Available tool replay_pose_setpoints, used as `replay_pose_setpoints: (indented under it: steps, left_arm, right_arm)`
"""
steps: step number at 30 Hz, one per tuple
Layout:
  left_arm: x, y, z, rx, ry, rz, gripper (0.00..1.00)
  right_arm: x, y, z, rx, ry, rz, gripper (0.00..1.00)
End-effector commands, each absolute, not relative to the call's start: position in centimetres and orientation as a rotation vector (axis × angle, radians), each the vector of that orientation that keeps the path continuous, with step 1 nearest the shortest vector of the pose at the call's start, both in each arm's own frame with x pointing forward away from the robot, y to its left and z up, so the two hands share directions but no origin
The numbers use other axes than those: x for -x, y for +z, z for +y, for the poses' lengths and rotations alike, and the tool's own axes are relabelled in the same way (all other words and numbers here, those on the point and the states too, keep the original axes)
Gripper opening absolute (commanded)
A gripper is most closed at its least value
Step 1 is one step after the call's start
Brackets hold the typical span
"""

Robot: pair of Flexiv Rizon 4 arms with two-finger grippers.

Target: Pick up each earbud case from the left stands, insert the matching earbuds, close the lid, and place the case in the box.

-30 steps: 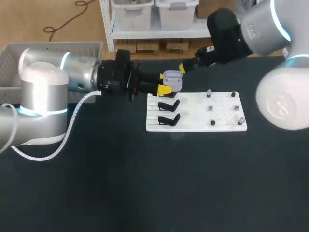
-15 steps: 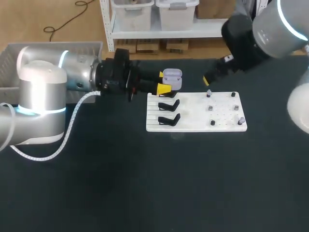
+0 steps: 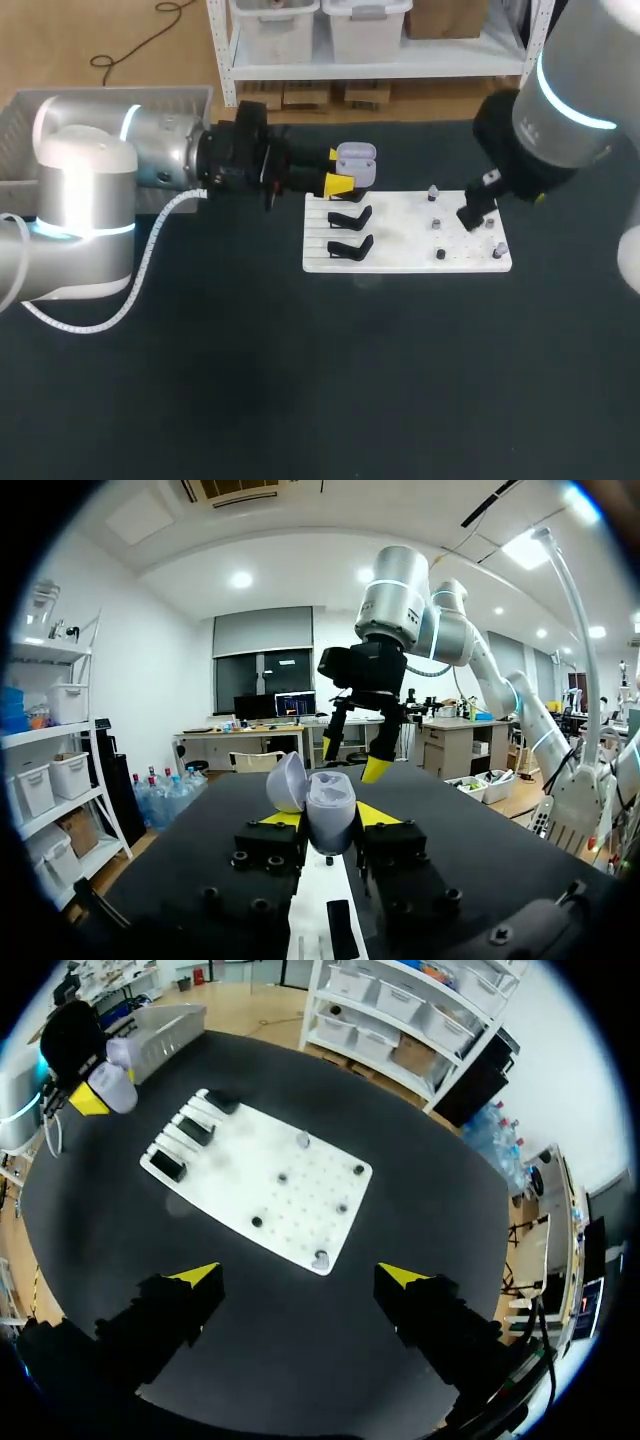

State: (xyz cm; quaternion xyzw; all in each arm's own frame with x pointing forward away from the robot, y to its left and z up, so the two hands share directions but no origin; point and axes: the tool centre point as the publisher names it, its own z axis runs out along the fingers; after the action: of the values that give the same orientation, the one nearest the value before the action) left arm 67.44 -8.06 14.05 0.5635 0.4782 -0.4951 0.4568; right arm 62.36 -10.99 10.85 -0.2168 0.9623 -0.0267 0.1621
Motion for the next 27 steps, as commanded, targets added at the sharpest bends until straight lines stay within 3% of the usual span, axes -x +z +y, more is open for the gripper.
replay_pose_setpoints:
  steps: [1,11,16,18,27]
  left_arm:
    - [-67.3,14.0,-8.1,-1.386,-1.215,1.179,0.0]
    - [-67.3,14.0,-8.1,-1.386,-1.215,1.179,0.0]
    - [-67.3,14.0,-8.1,-1.386,-1.215,1.179,0.0]
    - [-67.3,14.0,-8.1,-1.386,-1.215,1.179,0.0]
    - [-67.3,14.0,-8.1,-1.386,-1.215,1.179,0.0]
  right_arm:
    - [-61.5,9.3,-11.5,0.577,-0.208,2.752,1.0]
    - [-61.6,6.6,-13.1,0.623,-0.217,2.813,1.0]
    - [-62.1,5.8,-12.9,0.653,-0.2,2.821,0.89]
    - [-62.4,5.4,-12.8,0.661,-0.196,2.824,0.77]
    - [-63.3,3.6,-12.7,0.672,-0.193,2.832,0.68]
